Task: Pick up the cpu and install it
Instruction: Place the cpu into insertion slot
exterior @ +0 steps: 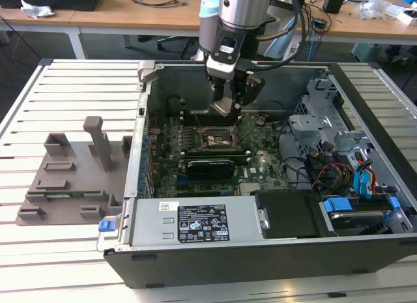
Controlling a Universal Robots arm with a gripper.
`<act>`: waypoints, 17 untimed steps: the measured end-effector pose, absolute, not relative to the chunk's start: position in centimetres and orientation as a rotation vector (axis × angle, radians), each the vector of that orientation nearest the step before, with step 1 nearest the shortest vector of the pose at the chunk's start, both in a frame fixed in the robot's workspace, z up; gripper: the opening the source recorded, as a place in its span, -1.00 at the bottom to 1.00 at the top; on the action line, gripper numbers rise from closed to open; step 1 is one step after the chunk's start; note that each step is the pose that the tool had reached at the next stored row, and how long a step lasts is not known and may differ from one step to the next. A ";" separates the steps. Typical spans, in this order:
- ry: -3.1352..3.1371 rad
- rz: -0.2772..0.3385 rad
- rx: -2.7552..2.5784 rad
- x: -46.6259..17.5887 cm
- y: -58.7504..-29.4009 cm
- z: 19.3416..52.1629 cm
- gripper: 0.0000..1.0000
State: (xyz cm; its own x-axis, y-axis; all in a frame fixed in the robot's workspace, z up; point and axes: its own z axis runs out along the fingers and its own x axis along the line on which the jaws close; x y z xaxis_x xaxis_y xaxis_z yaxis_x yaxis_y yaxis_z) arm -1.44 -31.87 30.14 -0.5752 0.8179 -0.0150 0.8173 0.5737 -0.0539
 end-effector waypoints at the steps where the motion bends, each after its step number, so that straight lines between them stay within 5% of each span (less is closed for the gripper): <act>1: -2.771 0.086 -1.453 -1.4 -31.9 30.1 0.09; 17: -2.654 0.087 -1.651 -1.4 -31.9 30.1 0.09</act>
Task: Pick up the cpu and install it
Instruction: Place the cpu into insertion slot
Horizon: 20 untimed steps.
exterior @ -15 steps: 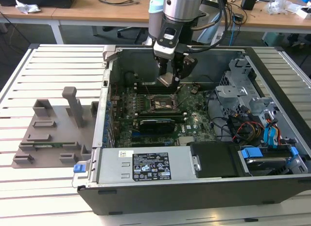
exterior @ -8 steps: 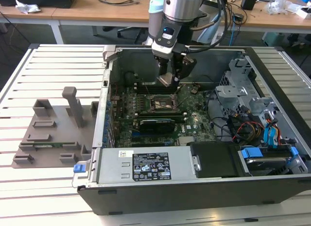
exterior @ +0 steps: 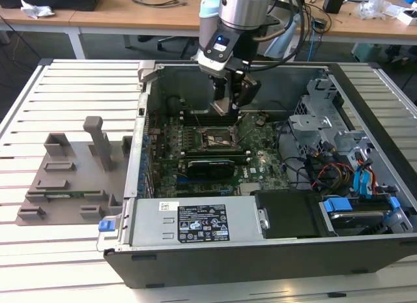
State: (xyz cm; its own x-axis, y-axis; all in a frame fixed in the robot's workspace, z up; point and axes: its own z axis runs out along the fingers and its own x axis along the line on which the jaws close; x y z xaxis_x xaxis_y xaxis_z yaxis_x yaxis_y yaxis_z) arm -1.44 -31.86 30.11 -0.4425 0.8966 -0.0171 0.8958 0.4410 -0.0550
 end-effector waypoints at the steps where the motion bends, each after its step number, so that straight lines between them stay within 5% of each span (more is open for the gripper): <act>1: -2.645 0.087 -1.665 -1.4 -31.9 30.1 0.09; 20: -2.470 0.086 -1.908 -1.4 -31.9 30.1 0.09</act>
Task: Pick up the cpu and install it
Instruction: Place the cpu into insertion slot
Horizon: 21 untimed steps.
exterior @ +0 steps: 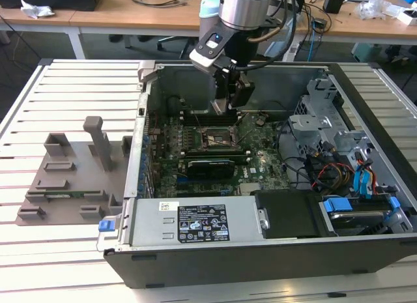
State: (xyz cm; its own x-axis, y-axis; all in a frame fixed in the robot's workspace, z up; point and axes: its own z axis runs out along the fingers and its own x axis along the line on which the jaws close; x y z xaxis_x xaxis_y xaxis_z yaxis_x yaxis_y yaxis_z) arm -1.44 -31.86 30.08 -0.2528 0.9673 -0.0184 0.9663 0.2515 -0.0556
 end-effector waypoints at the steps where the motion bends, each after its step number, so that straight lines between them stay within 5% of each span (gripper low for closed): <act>1: -2.463 0.086 -1.917 -1.4 -31.9 30.1 0.09; 21: -2.314 0.087 -2.091 -1.4 -31.9 29.9 0.09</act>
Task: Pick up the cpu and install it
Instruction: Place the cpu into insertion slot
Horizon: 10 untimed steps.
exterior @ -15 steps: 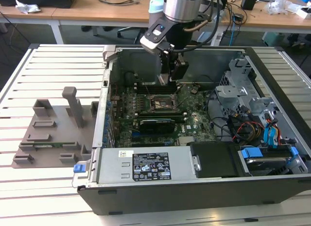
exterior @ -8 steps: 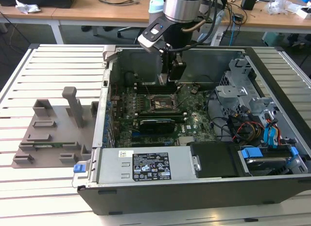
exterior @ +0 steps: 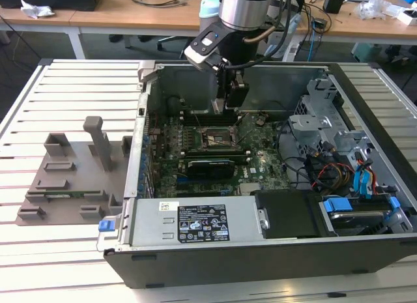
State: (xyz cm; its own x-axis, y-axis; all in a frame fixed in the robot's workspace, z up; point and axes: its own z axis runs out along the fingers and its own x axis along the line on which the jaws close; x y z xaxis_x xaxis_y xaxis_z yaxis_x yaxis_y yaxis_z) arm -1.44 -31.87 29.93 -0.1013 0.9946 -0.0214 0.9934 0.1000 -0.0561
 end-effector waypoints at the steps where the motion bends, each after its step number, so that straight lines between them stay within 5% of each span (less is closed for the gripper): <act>1: -2.314 0.087 -2.091 -1.4 -31.9 29.8 0.09; 10: -2.314 0.088 -2.091 -1.4 -31.9 28.8 0.09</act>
